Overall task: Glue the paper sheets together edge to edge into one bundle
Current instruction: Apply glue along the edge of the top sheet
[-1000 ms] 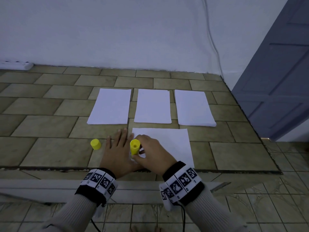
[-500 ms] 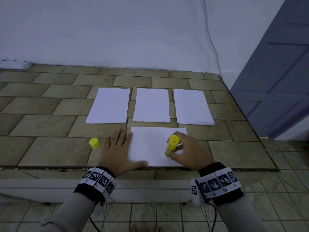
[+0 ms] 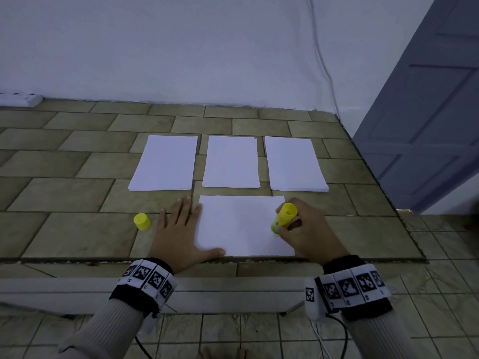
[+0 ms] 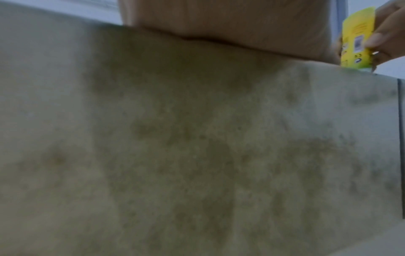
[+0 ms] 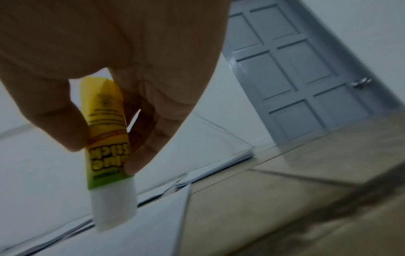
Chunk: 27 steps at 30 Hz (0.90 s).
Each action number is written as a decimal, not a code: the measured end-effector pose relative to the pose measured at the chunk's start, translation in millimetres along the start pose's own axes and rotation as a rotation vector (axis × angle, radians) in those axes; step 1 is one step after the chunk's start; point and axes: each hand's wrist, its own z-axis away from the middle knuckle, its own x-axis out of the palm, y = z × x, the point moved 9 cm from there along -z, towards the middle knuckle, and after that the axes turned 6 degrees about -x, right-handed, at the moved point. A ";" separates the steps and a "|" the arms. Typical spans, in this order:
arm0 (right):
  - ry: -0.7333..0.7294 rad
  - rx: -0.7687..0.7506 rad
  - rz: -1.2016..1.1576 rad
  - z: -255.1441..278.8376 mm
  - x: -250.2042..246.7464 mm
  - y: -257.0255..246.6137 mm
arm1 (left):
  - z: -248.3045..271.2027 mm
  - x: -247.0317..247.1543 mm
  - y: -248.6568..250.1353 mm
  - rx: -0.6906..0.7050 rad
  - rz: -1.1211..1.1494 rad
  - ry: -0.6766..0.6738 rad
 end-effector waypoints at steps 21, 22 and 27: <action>-0.446 -0.168 0.063 -62.2 133.5 -69.5 | -1.5 2.2 4.5 0.070 0.058 0.038; -0.445 -0.170 0.053 -67.7 132.1 -68.8 | -1.3 1.7 3.2 0.059 0.041 0.035; -0.388 -0.095 0.081 -104.2 123.7 -50.3 | -1.6 0.5 -0.5 0.029 0.029 0.044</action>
